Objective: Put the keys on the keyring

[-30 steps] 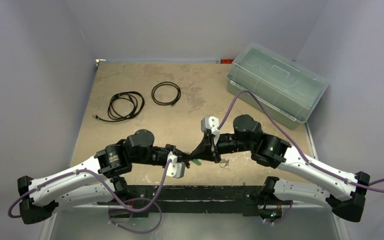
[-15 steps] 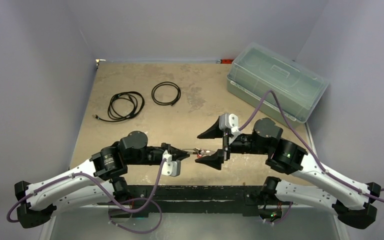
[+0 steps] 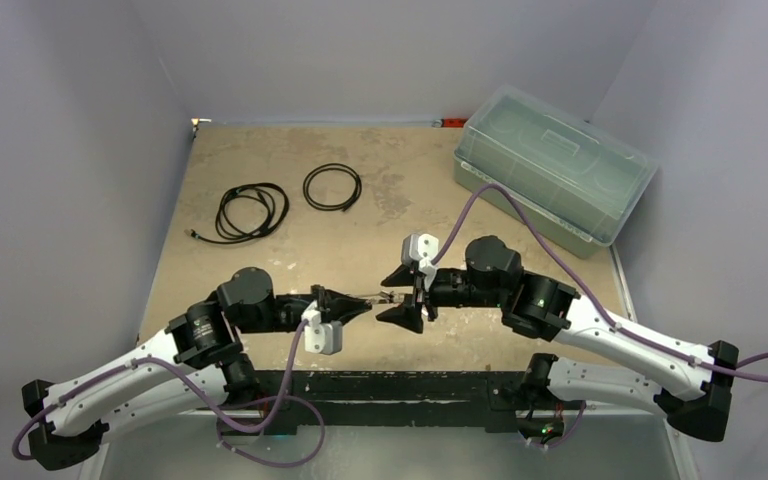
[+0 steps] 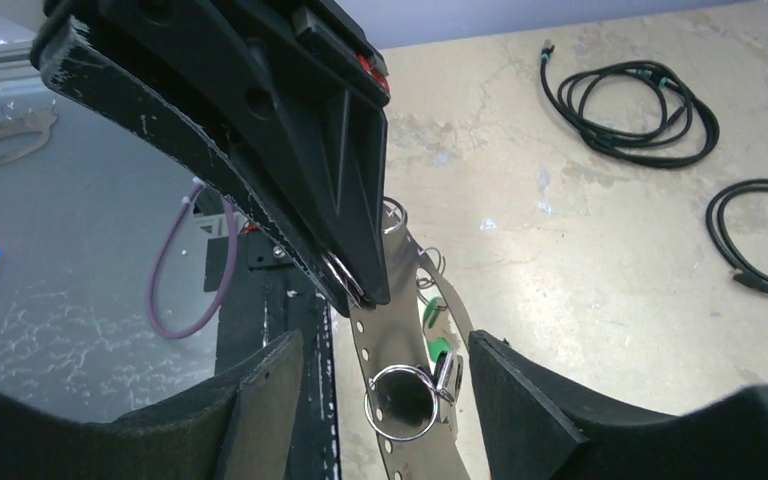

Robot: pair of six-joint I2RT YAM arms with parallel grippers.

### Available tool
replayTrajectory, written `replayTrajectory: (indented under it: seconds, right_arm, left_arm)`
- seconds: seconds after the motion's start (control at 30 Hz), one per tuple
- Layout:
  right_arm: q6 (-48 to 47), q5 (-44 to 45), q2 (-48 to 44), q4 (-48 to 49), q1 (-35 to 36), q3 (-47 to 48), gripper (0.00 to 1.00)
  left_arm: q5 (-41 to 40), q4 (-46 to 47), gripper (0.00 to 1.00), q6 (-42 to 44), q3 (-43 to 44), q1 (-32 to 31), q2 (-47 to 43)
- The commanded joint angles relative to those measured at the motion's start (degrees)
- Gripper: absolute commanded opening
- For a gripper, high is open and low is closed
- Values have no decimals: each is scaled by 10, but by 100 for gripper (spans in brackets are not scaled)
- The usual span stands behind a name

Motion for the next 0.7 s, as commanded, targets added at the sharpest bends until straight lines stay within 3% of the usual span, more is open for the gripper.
replayTrajectory:
  seconds: [0.0, 0.33, 0.67]
  right_arm:
    - [-22, -6, -11, 57, 2, -7, 60]
    - [-33, -49, 8, 81, 2, -8, 37]
    - [-43, -44, 22, 65, 2, -7, 37]
  left_arm:
    - [21, 51, 0, -11, -3, 5, -9]
    - [63, 80, 0, -29, -12, 30, -13]
    - [83, 101, 0, -43, -18, 49, -17]
